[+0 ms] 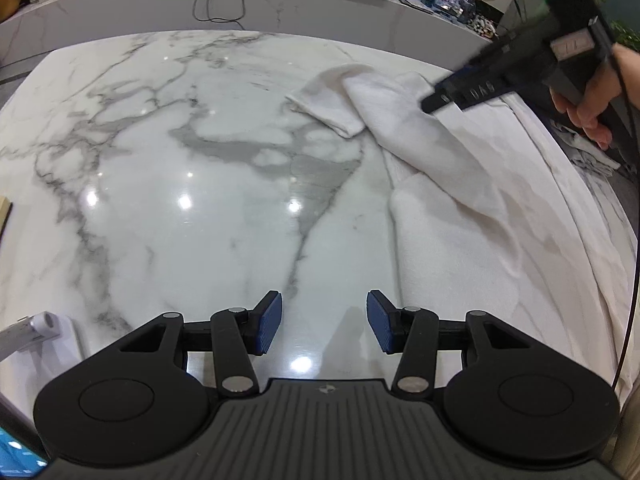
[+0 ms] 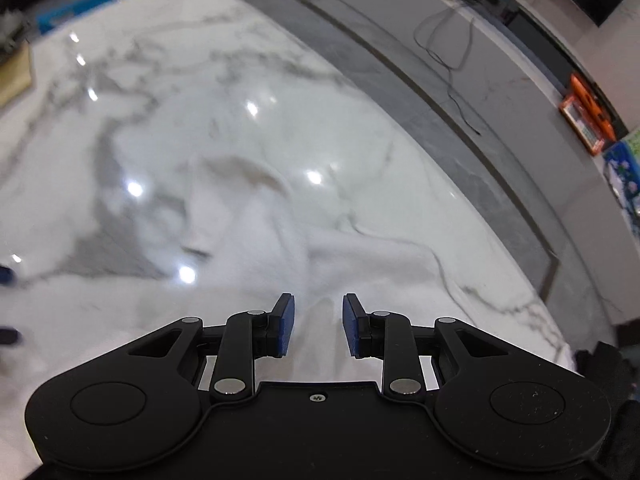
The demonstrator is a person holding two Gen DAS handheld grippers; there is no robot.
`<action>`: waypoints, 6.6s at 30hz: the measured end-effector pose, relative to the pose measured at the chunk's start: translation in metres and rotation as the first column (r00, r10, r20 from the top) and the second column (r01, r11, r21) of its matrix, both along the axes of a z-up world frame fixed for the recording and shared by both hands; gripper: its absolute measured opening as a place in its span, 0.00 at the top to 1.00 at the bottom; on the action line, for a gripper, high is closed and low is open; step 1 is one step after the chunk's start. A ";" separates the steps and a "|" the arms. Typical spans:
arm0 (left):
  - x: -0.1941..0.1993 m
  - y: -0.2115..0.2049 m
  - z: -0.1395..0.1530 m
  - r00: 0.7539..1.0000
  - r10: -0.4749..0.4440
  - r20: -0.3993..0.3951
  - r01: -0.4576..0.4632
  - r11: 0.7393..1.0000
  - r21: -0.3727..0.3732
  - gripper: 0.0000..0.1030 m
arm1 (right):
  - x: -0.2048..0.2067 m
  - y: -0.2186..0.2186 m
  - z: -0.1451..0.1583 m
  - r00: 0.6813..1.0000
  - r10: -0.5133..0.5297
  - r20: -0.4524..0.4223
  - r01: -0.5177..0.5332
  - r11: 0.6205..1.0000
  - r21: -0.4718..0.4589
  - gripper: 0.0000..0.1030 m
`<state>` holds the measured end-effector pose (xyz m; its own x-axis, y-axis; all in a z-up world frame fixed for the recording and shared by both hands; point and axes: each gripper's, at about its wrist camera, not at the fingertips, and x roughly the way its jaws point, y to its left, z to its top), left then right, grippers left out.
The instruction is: Fold clothes
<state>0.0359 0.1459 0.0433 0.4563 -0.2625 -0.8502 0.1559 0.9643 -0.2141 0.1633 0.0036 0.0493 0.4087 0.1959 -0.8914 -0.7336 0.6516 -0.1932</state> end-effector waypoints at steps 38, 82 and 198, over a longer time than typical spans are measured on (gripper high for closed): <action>0.000 -0.018 0.000 0.998 -0.058 -0.013 0.058 0.998 0.015 0.56 | -0.004 -0.076 0.084 0.972 -0.167 0.168 0.176 0.984 -0.038 0.99; -0.097 -0.068 0.013 0.999 -0.036 0.032 0.034 0.998 0.059 0.96 | -0.223 -0.104 -0.020 0.978 0.048 -0.201 0.014 0.955 0.296 0.76; -0.006 -0.063 -0.004 0.955 -0.296 -0.033 0.298 0.949 0.099 0.95 | 0.051 -0.187 -0.047 0.955 -0.255 -0.152 0.263 0.964 0.036 0.97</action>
<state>0.0300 0.0834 0.0398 0.3558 -0.2961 -0.8864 0.4358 0.8916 -0.1230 0.2138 -0.1830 0.0027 0.3194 0.1511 -0.9355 -0.5554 0.8297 -0.0556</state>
